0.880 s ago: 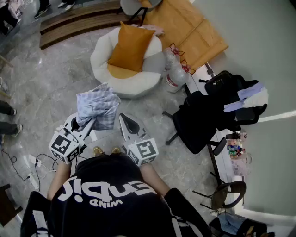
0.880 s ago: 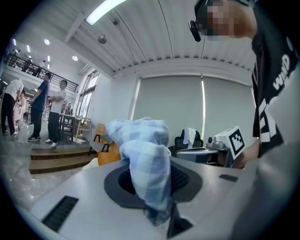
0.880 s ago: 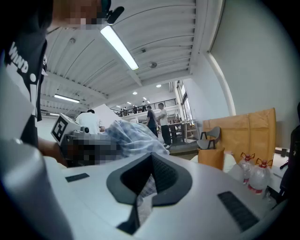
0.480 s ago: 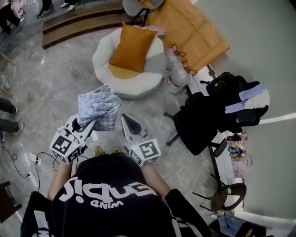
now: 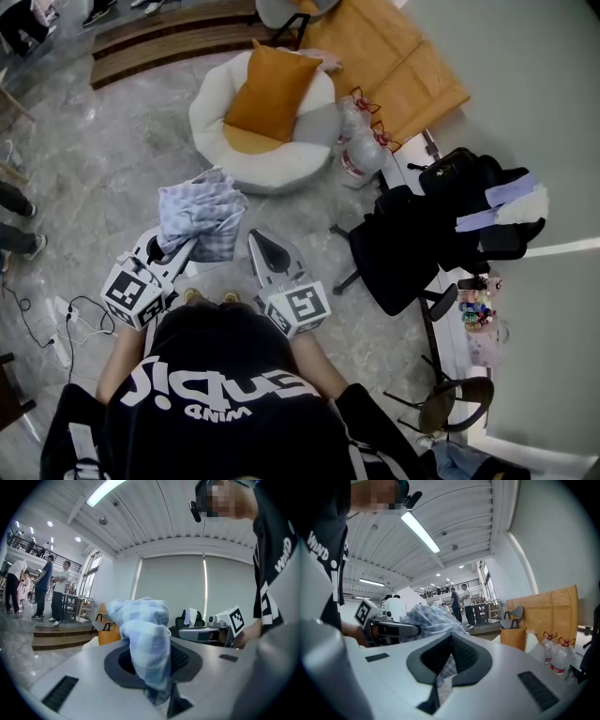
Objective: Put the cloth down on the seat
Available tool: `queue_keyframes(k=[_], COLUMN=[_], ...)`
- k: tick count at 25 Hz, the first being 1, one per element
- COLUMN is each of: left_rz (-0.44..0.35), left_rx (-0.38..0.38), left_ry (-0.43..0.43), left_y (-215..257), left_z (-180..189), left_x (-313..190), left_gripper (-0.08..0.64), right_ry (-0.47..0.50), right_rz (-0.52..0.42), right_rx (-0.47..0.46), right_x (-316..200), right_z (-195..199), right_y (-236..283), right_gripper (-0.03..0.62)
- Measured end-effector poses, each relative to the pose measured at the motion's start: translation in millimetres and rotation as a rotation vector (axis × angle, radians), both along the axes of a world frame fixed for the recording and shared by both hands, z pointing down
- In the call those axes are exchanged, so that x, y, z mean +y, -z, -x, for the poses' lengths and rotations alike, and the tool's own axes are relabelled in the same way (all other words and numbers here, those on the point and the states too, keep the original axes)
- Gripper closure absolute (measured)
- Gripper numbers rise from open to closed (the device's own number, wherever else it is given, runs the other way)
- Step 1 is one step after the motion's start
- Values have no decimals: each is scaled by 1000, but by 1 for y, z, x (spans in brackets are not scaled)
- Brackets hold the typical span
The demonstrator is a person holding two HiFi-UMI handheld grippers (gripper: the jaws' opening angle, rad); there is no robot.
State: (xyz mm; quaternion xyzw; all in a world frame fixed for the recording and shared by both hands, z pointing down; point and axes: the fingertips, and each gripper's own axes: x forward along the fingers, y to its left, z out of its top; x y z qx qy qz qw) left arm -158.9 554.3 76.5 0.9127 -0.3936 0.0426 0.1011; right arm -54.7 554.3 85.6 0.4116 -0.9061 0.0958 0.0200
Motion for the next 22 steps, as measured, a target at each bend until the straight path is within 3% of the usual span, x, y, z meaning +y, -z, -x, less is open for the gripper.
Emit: queue_keyframes(k=[11, 22], left_rz=[9, 12], left_rx=[5, 6], left_ry=[13, -36], left_y=[-7, -10], left_z=[-11, -24], left_x=[0, -62], left_gripper=[465, 465], right_ry=[0, -62], right_rz=[22, 27], right_rx=[-1, -3], right_x=[-2, -51], right_z=[-16, -36], right_y=[-11, -15], right_gripper=[572, 572])
